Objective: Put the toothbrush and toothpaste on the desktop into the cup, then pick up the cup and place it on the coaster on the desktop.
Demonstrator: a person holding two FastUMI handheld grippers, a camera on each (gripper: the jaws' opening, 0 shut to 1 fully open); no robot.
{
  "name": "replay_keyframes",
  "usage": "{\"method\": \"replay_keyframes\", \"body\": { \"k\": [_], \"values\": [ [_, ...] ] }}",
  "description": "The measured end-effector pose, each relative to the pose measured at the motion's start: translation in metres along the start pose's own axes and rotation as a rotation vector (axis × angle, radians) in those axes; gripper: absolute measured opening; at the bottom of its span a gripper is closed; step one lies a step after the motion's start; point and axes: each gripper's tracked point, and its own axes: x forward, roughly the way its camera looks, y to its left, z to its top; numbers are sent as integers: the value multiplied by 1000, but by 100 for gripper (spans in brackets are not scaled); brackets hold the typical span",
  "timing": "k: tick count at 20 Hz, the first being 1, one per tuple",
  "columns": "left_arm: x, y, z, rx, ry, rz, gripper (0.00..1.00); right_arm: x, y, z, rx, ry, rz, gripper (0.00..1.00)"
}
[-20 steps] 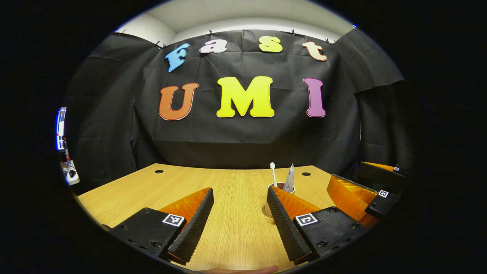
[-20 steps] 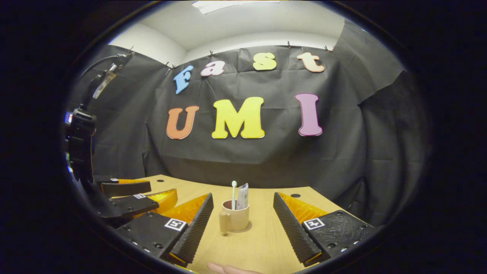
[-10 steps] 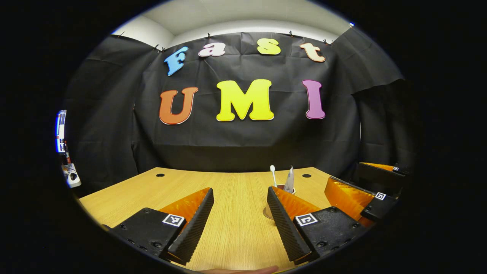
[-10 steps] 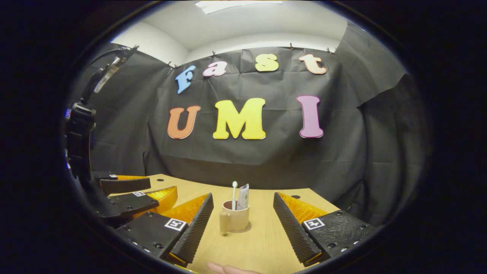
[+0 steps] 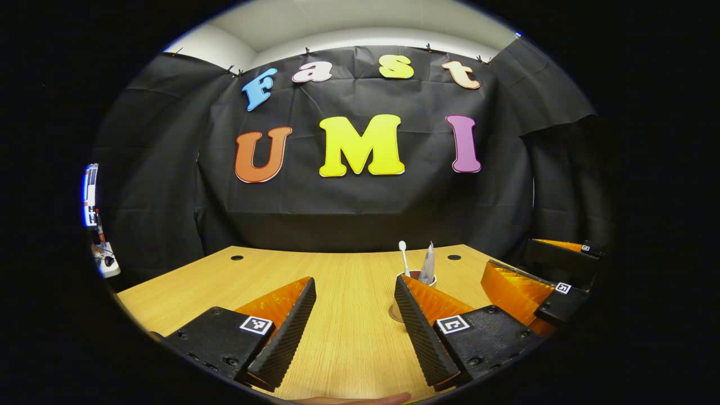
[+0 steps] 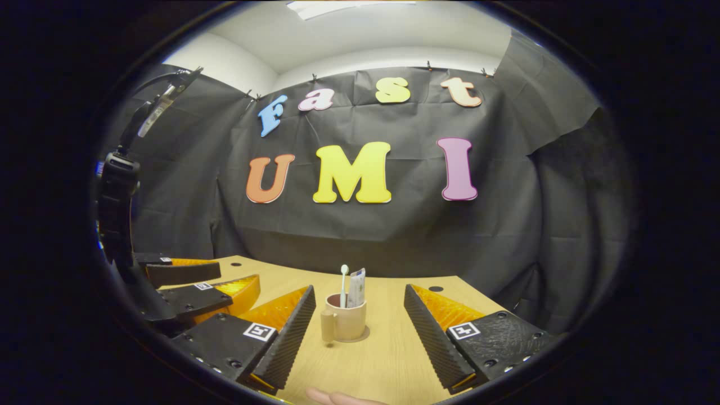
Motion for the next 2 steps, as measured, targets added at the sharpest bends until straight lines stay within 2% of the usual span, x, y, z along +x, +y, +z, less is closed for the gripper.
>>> {"method": "replay_keyframes", "body": {
  "k": [2],
  "values": [
    [-1,-2,2,-7,-16,16,90,-2,-7,-2,12,-9,7,95]
  ]
}}
